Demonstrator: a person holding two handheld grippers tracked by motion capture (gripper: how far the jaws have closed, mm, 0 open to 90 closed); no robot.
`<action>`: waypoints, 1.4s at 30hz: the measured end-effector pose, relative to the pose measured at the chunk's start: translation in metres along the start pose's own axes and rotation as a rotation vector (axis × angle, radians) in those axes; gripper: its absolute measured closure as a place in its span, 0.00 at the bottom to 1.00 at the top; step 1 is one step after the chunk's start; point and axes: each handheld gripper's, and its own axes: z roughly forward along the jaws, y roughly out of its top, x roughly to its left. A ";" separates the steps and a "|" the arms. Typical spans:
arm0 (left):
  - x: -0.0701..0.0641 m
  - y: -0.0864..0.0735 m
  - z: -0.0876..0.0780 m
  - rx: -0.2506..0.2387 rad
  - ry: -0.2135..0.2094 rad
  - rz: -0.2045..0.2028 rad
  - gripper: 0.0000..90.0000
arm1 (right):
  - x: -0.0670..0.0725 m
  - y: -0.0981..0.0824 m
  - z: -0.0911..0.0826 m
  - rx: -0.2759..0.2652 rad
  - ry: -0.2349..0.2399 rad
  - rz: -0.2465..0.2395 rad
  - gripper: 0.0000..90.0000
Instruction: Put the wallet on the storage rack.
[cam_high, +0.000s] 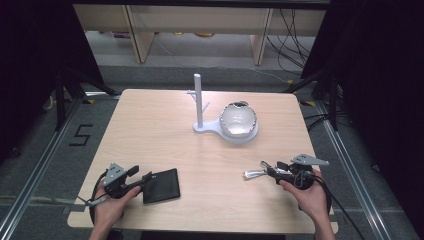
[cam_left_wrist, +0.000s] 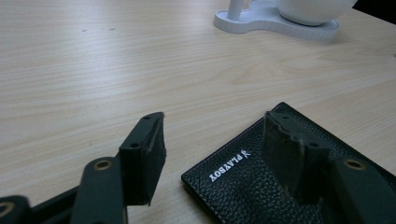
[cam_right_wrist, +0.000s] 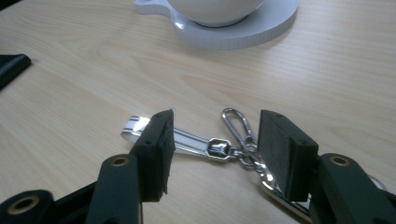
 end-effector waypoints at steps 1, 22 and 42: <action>0.000 0.000 0.001 -0.002 -0.006 -0.004 0.46 | 0.002 0.000 0.001 -0.010 0.004 0.015 0.54; -0.010 0.015 -0.015 0.071 -0.058 -0.029 0.75 | 0.040 0.026 0.025 0.090 0.154 0.078 0.58; -0.006 0.020 -0.014 0.248 -0.076 -0.116 0.43 | 0.052 0.034 0.032 0.154 0.180 0.082 0.54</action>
